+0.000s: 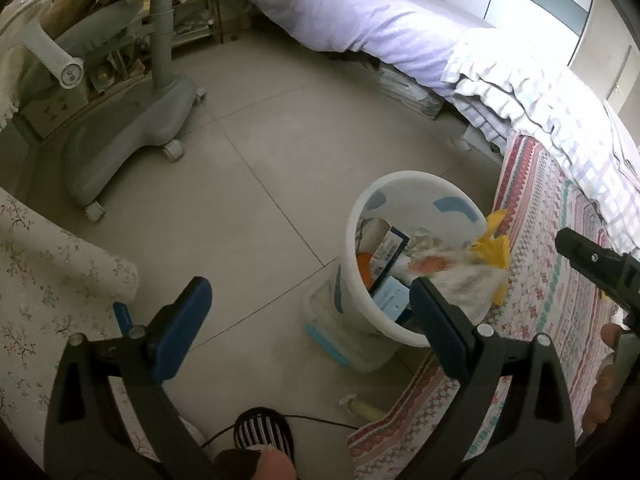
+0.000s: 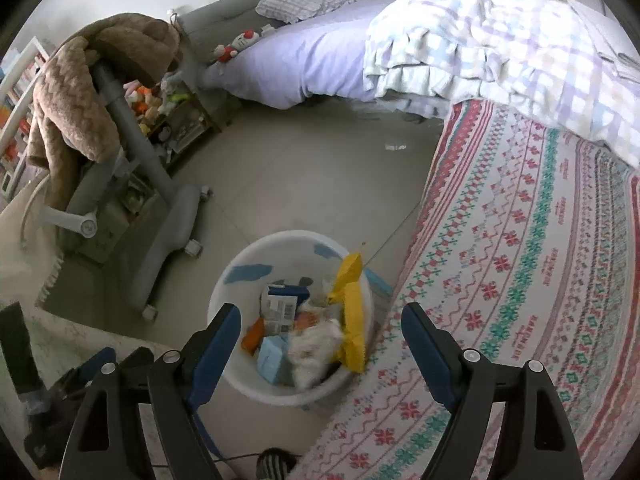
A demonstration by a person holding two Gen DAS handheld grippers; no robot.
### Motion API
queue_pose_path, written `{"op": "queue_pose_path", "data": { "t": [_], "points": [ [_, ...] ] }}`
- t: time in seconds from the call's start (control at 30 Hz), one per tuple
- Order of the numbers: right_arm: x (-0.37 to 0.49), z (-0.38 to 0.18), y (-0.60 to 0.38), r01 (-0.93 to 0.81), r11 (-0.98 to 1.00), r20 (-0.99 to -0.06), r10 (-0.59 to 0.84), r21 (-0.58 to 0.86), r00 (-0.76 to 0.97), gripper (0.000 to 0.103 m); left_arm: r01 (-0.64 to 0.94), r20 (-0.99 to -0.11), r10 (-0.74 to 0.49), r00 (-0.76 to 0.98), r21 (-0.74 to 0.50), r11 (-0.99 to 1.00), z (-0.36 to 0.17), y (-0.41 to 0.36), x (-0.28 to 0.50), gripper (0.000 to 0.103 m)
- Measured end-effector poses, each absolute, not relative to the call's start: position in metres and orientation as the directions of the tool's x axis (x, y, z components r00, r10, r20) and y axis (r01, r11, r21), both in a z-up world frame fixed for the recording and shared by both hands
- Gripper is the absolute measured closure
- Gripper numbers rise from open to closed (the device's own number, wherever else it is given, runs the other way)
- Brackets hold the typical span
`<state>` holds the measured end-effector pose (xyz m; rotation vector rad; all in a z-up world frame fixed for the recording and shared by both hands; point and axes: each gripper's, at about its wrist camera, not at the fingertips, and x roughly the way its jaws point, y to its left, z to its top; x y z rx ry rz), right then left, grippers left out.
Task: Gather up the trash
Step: 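Open the right tool to drop the pecan bag into the wastebasket, then move both open tools back toward the cup and bottle on the bed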
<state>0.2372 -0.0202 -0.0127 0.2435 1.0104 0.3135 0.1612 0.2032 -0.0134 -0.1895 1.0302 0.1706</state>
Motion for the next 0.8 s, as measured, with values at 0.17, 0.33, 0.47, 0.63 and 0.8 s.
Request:
{"op": "queue_pose_path", "data": {
  "t": [0.17, 0.33, 0.47, 0.63, 0.8],
  "points": [
    [0.227, -0.002, -0.036, -0.159, 0.937, -0.788, 0.349, 0.312, 0.507, 0.019, -0.219, -0.861, 0.050, 0.507, -0.072, 0.973, -0.012, 0.197, 0.162, 0.004],
    [0.215, 0.002, -0.061, -0.142, 0.948, -0.799, 0.315, 0.283, 0.511, 0.019, -0.203, -0.859, 0.046, 0.510, -0.068, 0.977, -0.010, 0.186, 0.162, 0.004],
    [0.206, 0.001, -0.089, -0.110, 0.959, -0.810, 0.281, 0.263, 0.514, 0.019, -0.188, -0.858, 0.034, 0.513, -0.074, 0.979, -0.008, 0.175, 0.163, 0.004],
    [0.195, 0.000, -0.126, -0.060, 0.968, -0.819, 0.240, 0.245, 0.521, 0.019, -0.156, -0.858, 0.019, 0.513, -0.072, 0.985, -0.007, 0.154, 0.165, 0.004],
    [0.183, -0.006, -0.172, 0.015, 0.976, -0.833, 0.179, 0.219, 0.524, 0.019, -0.123, -0.857, 0.007, 0.516, -0.066, 0.990, -0.005, 0.131, 0.166, 0.004]
  ]
}}
